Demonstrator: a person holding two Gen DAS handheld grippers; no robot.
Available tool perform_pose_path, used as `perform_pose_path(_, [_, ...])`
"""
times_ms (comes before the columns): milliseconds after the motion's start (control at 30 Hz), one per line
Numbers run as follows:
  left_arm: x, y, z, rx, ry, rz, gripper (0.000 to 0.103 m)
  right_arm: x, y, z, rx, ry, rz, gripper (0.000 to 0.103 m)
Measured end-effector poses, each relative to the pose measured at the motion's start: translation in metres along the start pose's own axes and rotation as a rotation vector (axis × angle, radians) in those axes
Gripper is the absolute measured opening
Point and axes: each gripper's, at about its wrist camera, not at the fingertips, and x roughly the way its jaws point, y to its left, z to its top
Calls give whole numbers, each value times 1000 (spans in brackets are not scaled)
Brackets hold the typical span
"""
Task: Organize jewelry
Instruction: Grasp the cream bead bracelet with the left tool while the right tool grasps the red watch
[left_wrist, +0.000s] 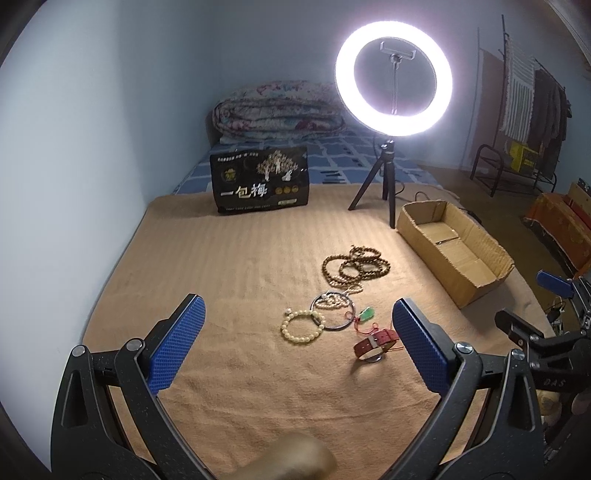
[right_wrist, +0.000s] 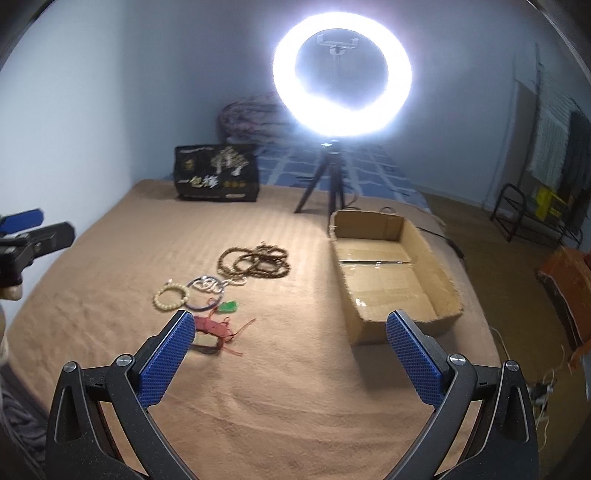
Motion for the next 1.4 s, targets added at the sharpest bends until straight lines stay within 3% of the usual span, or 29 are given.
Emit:
perform_pose_path(100, [12, 6, 1, -9, 41, -30, 103, 12, 7, 3, -40, 49, 91, 103])
perform_pose_path(300, [40, 21, 3, -56, 120, -45, 101, 37, 22, 4, -135, 149, 190, 102])
perform_pose_path(467, [64, 35, 2, -116, 203, -63, 96, 68, 28, 3, -173, 242, 250, 85])
perform_pose_path(633, [89, 41, -4, -121, 281, -66, 81, 95, 37, -2, -203, 322, 321, 73])
perform_pose_path(700, [101, 44, -8, -121, 312, -66, 69, 103, 42, -3, -218, 338, 330, 72])
perform_pose_path(800, [121, 46, -16, -116, 367, -75, 61, 110, 46, -4, -243, 350, 338, 69])
perform_pose_path(900, [138, 45, -23, -114, 416, -90, 57, 116, 51, -4, -269, 360, 346, 61])
perform_pose_path(1100, [167, 36, -29, -101, 473, -110, 48, 128, 59, -6, -306, 387, 362, 57])
perform_pose_path(1400, [205, 40, -38, -138, 547, -104, 39, 144, 71, -11, -376, 390, 322, 56])
